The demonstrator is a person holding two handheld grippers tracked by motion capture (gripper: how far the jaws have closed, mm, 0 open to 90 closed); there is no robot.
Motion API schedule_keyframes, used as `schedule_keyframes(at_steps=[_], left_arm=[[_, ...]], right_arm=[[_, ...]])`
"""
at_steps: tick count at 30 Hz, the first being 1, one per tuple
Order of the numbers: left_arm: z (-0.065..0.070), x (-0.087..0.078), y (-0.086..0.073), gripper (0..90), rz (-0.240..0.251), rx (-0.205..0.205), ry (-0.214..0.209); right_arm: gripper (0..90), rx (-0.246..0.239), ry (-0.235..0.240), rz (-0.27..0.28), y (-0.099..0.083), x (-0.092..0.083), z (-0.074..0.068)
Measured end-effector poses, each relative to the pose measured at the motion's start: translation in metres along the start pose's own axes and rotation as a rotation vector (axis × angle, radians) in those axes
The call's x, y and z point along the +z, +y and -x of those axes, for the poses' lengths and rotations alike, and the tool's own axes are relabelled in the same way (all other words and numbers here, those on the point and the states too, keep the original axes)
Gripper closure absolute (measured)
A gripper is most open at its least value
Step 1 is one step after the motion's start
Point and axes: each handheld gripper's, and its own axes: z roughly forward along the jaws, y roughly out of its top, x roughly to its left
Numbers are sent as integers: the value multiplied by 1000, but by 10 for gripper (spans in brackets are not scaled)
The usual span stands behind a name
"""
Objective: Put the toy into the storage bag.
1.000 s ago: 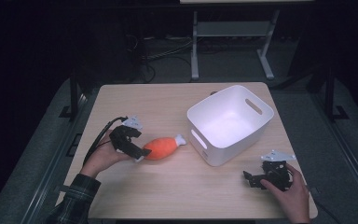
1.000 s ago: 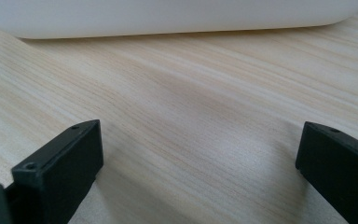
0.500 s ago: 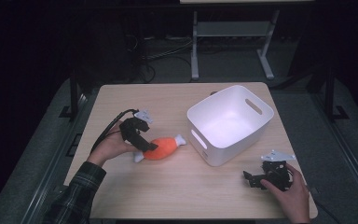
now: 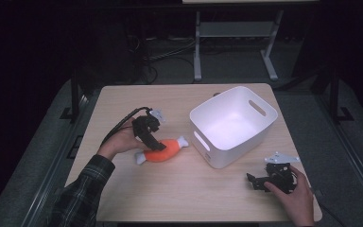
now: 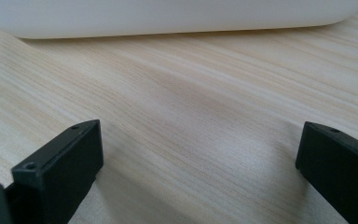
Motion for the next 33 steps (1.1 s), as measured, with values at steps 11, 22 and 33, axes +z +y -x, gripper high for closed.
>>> schedule_keyframes(at_steps=[11, 22, 33], left_arm=[[2, 20, 4, 125, -78, 42, -28], [5, 32, 3, 125, -130, 67, -35], [10, 47, 1, 125, -185, 101, -14]], right_arm=[[2, 0, 0, 0, 0, 0, 0], [2, 0, 0, 0, 0, 0, 0], [2, 0, 0, 0, 0, 0, 0]])
